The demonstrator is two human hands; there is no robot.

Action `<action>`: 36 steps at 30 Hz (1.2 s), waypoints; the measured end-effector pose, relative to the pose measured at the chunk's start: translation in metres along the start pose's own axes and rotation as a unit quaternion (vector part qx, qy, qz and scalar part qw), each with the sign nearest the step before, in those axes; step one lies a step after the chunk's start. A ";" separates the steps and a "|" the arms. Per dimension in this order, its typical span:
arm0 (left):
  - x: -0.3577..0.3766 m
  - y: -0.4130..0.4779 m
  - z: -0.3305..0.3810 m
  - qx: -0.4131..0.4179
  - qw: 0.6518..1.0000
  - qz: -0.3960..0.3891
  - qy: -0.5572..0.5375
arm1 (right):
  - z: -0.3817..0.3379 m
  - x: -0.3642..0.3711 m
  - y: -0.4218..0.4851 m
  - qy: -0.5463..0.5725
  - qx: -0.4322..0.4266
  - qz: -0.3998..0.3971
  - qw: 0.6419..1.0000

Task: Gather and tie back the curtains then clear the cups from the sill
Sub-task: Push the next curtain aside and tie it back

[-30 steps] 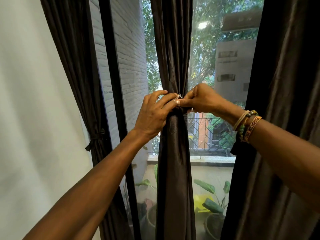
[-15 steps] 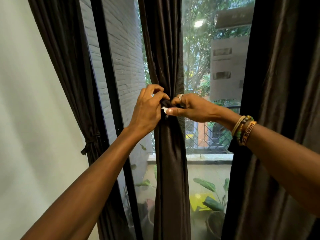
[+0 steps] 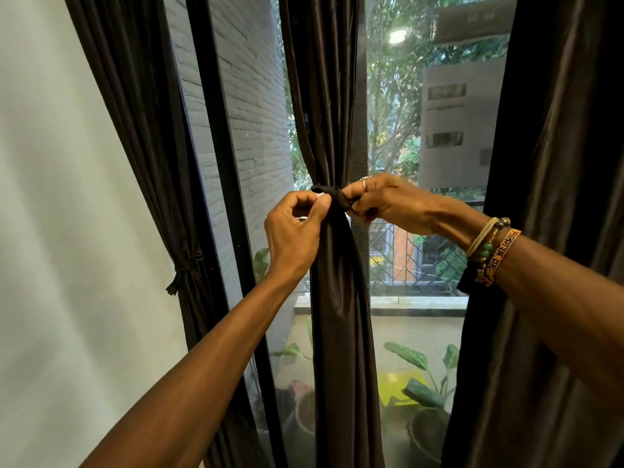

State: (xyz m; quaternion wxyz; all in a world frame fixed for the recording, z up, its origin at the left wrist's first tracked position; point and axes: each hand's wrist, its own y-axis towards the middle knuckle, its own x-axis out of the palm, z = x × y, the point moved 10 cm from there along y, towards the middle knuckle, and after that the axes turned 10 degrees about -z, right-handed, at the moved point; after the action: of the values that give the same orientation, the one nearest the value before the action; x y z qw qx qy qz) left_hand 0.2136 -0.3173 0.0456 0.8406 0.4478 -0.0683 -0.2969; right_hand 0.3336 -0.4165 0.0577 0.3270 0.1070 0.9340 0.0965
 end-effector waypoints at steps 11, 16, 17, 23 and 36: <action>-0.011 -0.005 -0.080 -0.209 0.965 0.120 -0.105 | 0.056 -0.056 -0.014 0.155 0.034 0.210 0.965; 0.023 0.011 -0.074 -0.227 0.950 0.010 -0.213 | 0.056 -0.060 -0.010 0.089 0.092 0.231 0.964; 0.029 0.013 -0.072 -0.232 0.937 -0.015 -0.260 | 0.053 -0.061 -0.008 0.081 0.091 0.237 0.964; 0.046 0.028 -0.068 -0.261 0.924 -0.091 -0.264 | 0.026 -0.052 0.007 0.043 0.002 0.276 0.960; 0.047 0.040 -0.074 -0.307 0.899 -0.111 -0.292 | 0.030 -0.051 0.017 0.046 0.047 0.336 0.940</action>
State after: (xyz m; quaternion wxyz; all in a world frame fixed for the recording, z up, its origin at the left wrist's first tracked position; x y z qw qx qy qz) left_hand 0.2980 -0.2740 0.0269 0.8402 0.0653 -0.1665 -0.5120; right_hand 0.3939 -0.4108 0.0691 0.2273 0.4252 0.8610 0.1618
